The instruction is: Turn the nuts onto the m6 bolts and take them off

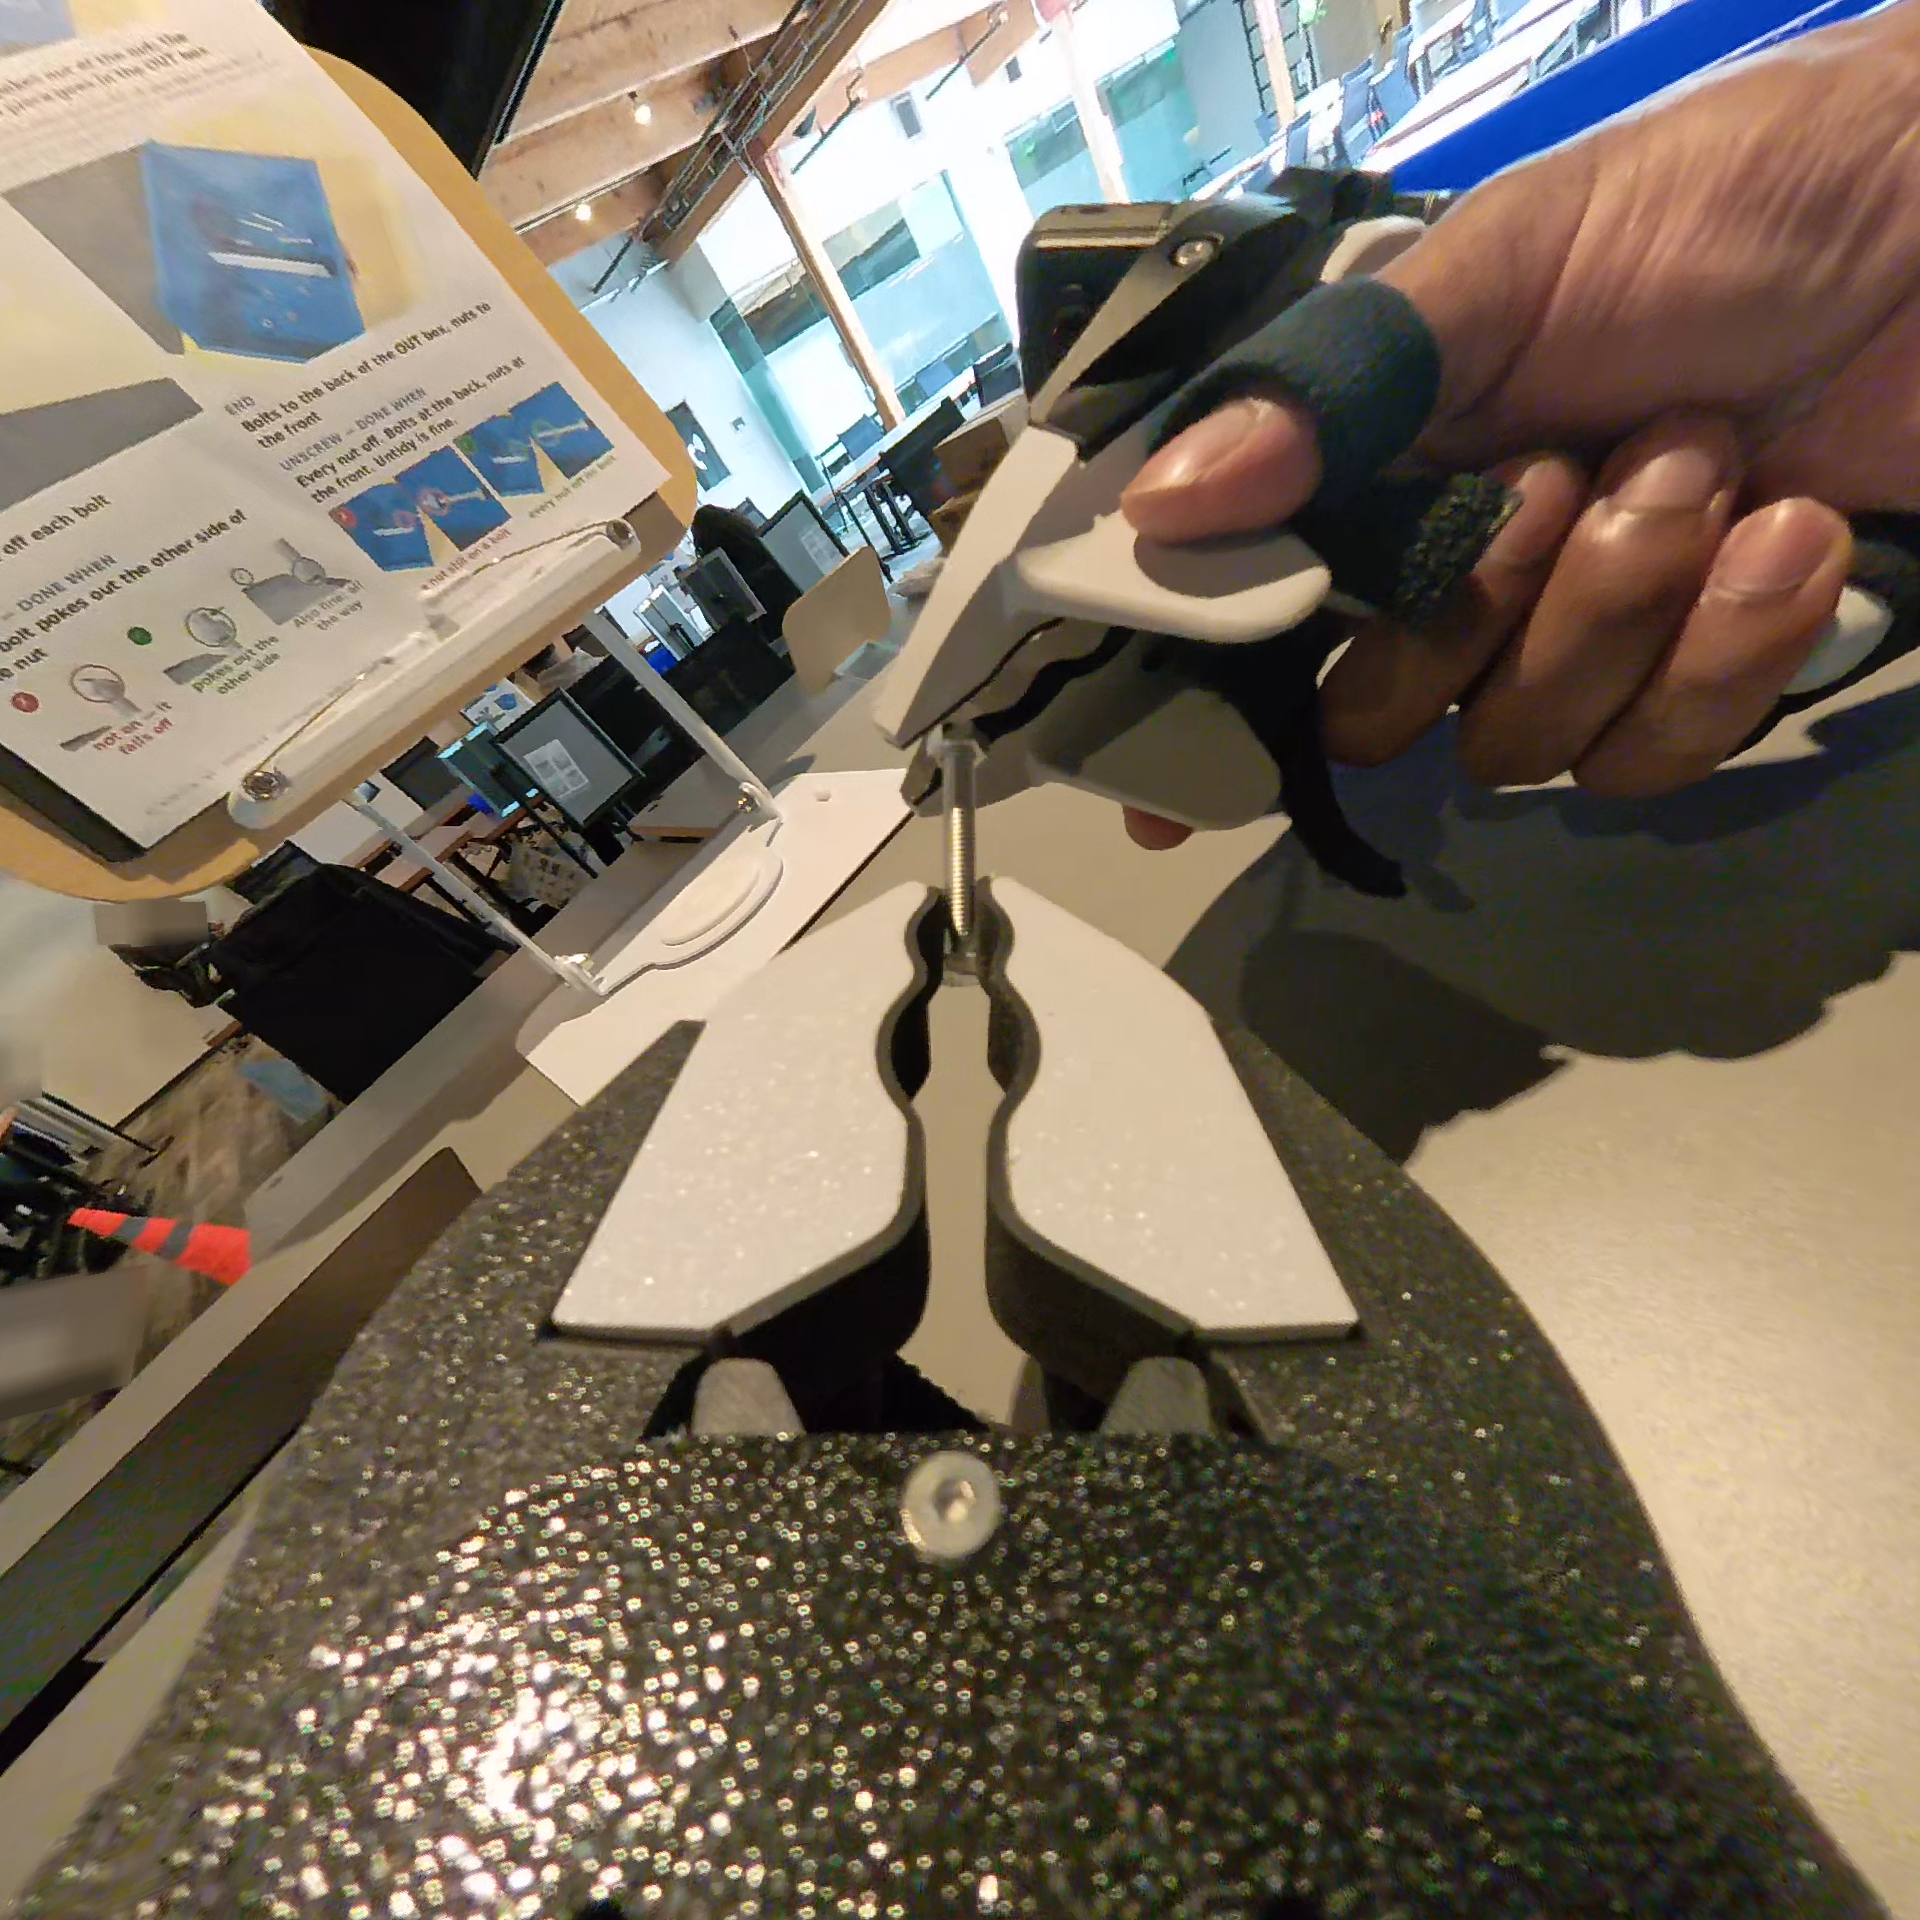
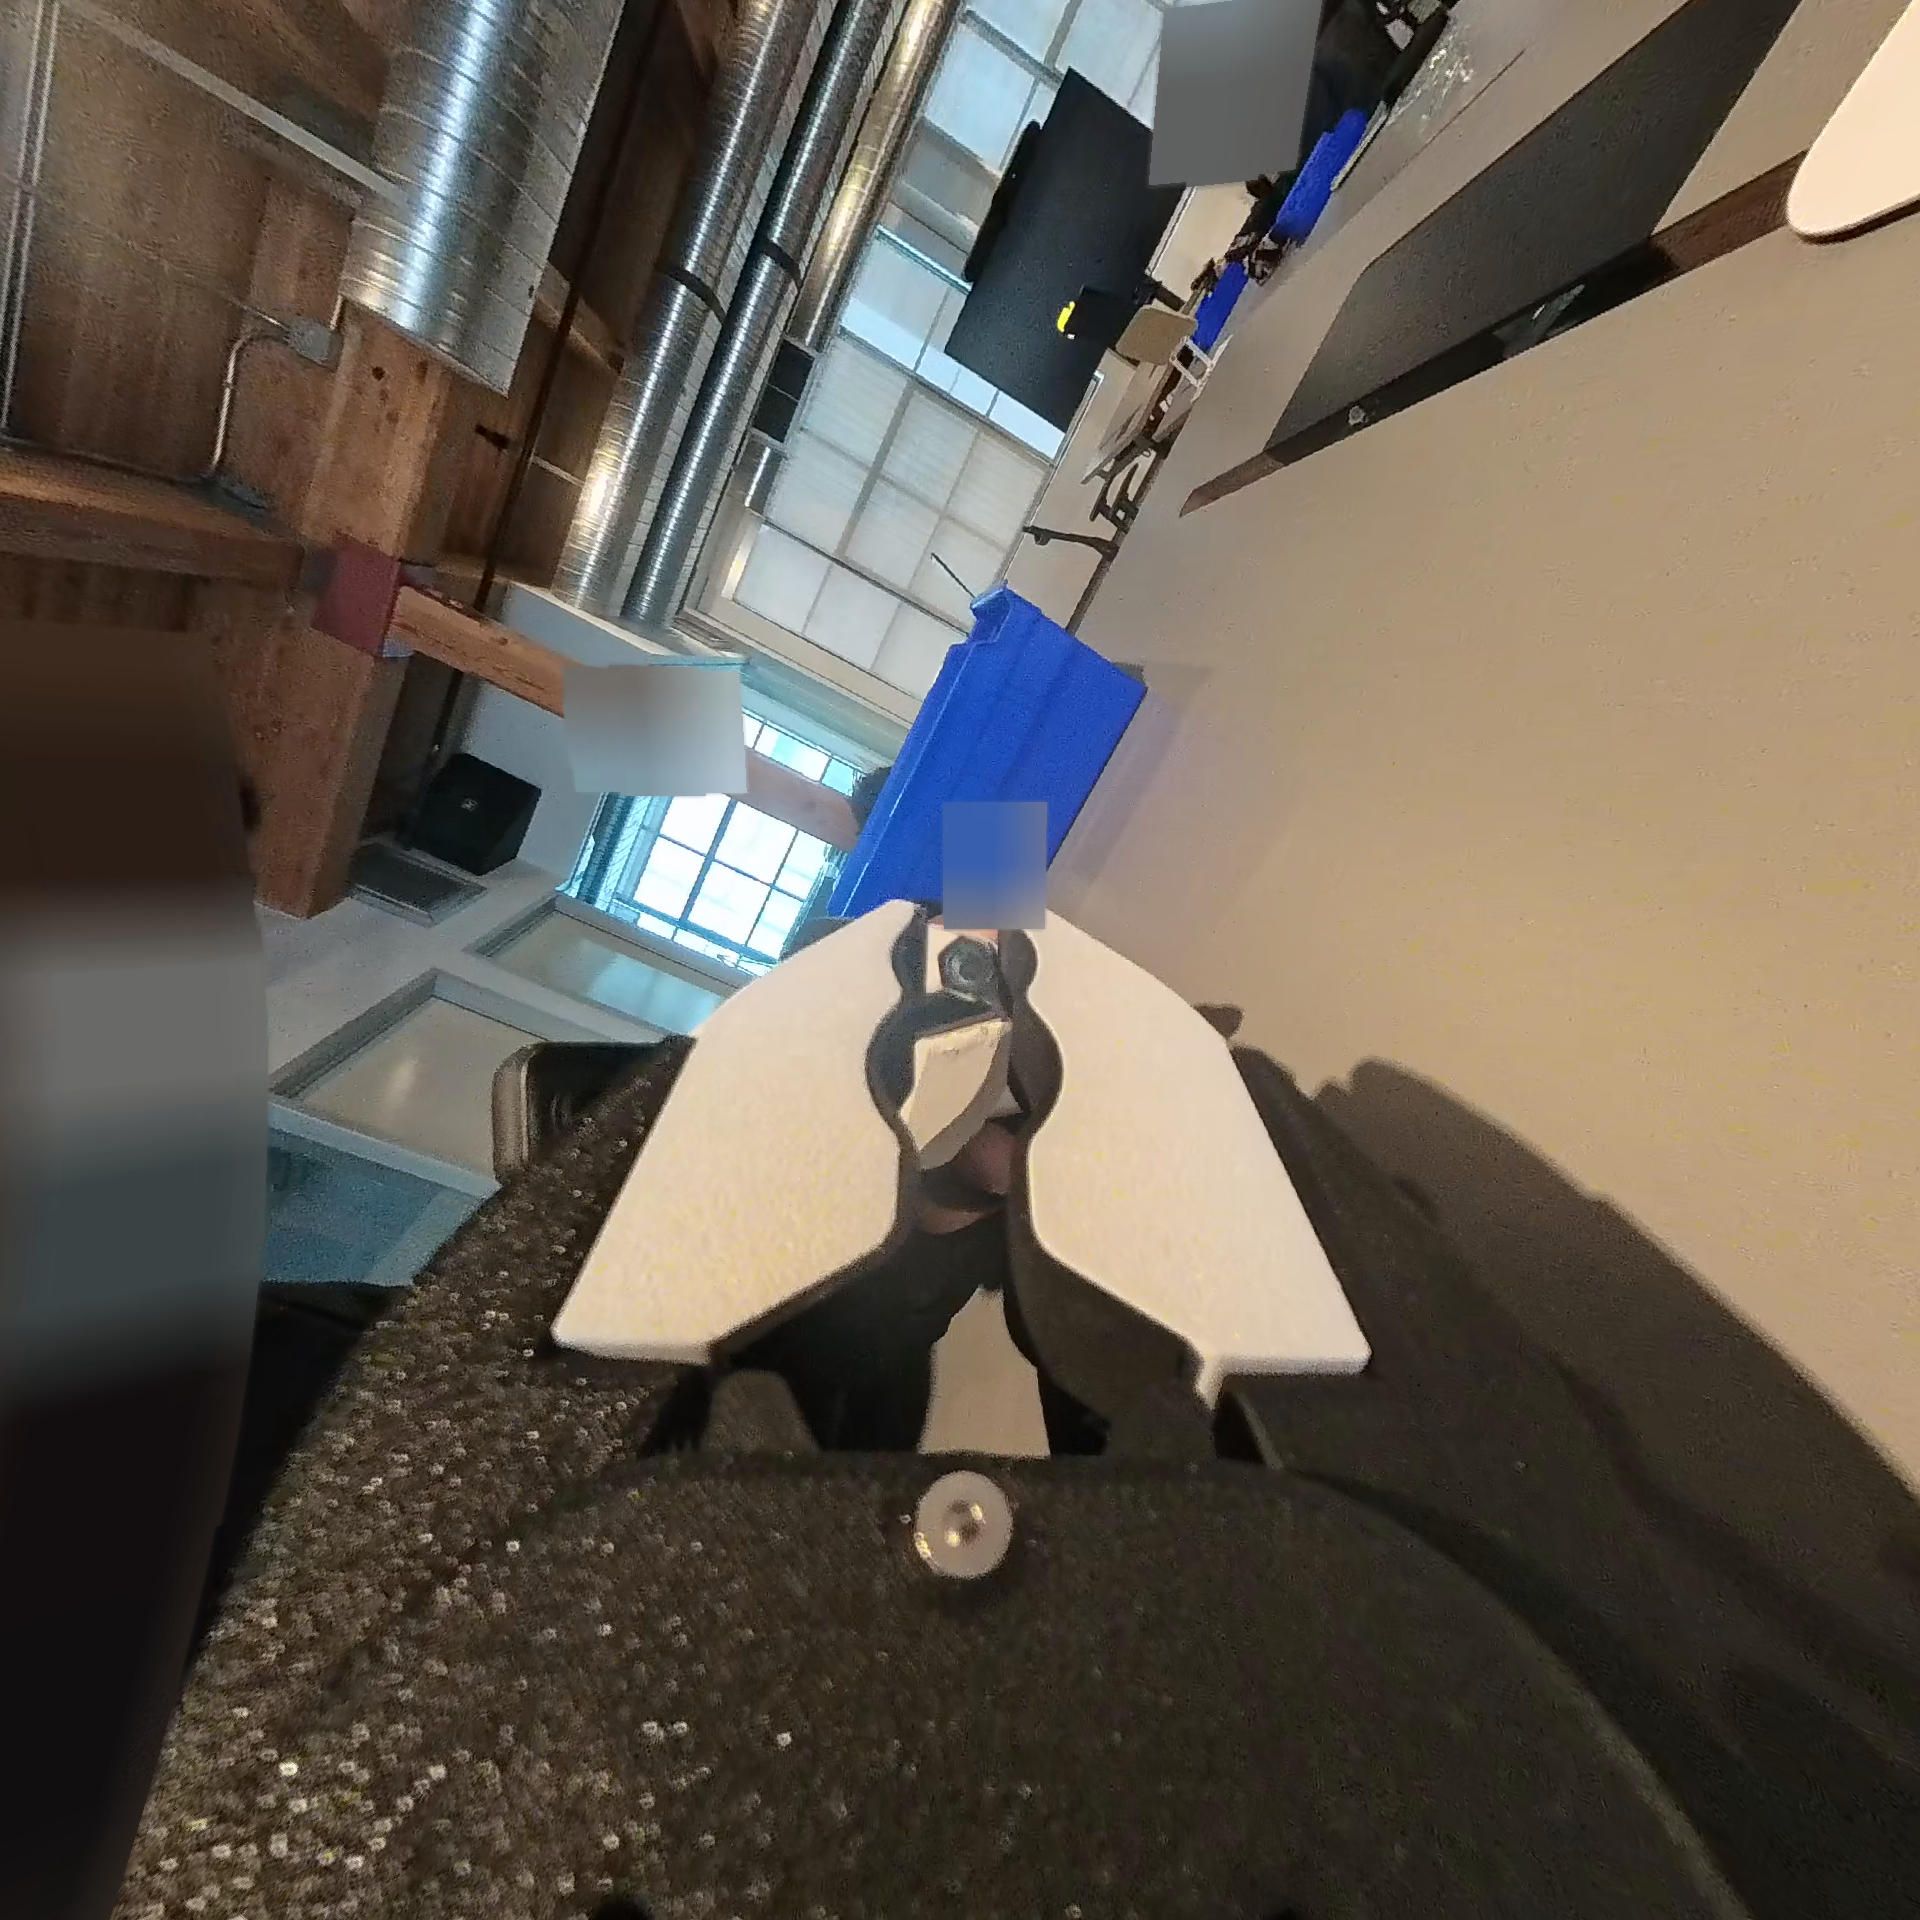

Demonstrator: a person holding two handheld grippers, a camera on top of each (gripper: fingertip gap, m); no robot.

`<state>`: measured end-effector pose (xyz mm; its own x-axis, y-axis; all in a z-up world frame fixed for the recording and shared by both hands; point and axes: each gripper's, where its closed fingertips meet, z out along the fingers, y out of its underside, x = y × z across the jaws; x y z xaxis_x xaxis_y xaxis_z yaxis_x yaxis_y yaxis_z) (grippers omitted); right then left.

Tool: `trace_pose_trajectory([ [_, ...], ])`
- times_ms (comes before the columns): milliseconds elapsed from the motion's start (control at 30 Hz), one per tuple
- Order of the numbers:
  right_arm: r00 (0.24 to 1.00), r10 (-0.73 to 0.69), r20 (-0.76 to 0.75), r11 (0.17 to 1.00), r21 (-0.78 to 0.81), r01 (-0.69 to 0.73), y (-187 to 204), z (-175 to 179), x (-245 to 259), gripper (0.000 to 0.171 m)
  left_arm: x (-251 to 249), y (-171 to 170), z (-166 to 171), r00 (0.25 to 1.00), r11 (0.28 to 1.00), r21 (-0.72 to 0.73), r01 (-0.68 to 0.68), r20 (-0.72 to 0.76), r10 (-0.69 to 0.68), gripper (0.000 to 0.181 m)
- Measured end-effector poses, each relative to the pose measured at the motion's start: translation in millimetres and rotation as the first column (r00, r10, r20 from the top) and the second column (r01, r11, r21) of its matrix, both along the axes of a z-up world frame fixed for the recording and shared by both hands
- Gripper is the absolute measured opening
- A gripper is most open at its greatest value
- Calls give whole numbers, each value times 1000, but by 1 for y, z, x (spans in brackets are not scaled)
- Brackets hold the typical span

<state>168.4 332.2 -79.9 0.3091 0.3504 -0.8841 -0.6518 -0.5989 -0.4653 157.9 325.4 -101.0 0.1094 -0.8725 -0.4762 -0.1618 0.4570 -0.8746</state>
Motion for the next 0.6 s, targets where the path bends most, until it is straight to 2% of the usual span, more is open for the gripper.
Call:
trace_pose_trajectory([
  [600,1000,1,1,1000,25,-1,0,7,0,14,0,-8,5,997,996,-67,67,42,-64,5],
])
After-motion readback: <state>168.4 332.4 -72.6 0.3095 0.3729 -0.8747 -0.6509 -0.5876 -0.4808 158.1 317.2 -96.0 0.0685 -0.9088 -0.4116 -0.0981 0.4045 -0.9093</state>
